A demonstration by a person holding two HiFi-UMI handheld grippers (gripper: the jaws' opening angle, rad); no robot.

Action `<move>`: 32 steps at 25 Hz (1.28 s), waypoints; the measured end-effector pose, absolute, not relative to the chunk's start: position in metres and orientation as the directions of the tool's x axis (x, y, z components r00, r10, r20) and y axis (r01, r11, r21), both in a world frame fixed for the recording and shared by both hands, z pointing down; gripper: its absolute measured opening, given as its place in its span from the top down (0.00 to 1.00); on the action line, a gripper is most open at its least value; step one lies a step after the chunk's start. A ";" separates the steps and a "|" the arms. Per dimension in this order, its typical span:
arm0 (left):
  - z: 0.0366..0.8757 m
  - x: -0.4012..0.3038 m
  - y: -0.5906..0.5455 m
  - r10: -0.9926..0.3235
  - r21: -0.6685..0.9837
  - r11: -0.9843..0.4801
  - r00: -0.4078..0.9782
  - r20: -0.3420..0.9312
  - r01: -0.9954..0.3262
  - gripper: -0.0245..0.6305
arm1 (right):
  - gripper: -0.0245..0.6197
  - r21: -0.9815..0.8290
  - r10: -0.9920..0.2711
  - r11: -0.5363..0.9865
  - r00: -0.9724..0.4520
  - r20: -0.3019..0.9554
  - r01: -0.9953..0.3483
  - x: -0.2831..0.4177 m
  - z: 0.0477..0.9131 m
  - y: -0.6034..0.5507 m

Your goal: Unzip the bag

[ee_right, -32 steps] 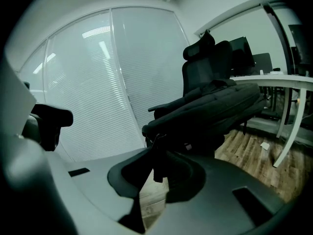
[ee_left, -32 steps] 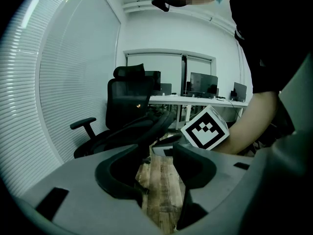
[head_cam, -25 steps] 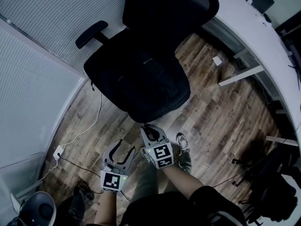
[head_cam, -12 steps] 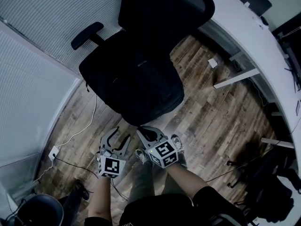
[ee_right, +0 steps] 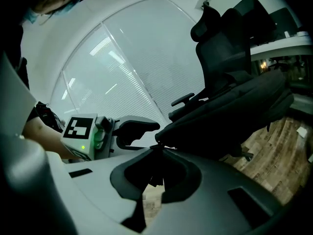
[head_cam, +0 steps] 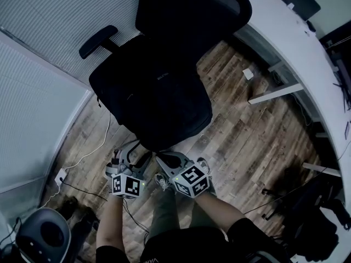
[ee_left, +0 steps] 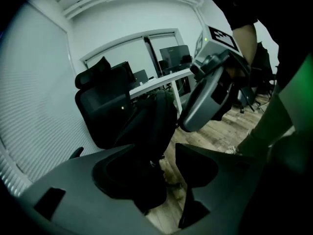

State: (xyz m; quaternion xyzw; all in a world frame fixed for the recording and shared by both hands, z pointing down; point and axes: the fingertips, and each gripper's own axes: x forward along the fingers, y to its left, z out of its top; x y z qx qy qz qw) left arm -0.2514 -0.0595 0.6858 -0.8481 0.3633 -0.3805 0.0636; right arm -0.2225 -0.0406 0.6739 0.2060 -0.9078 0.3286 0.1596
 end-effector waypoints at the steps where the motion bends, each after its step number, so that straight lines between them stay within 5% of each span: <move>1: 0.689 -0.248 -0.060 -0.659 -0.408 -0.738 0.446 0.605 -0.537 0.58 | 0.89 -0.539 -0.260 0.699 -0.869 0.421 -0.470 -0.222 0.673 -0.041; 6: 0.684 -0.229 -0.073 -0.679 -0.499 -0.732 0.445 0.584 -0.463 0.59 | 0.89 -0.576 -0.221 0.693 -0.888 0.403 -0.434 -0.219 0.668 -0.045; 15: 0.677 -0.219 -0.081 -0.714 -0.555 -0.699 0.387 0.584 -0.451 0.79 | 0.89 -0.613 -0.154 0.689 -0.905 0.397 -0.387 -0.207 0.658 -0.051; 32: 0.672 -0.211 -0.082 -0.745 -0.524 -0.638 0.281 0.605 -0.564 0.81 | 0.89 -0.630 -0.003 0.721 -0.911 0.413 -0.288 -0.164 0.645 -0.064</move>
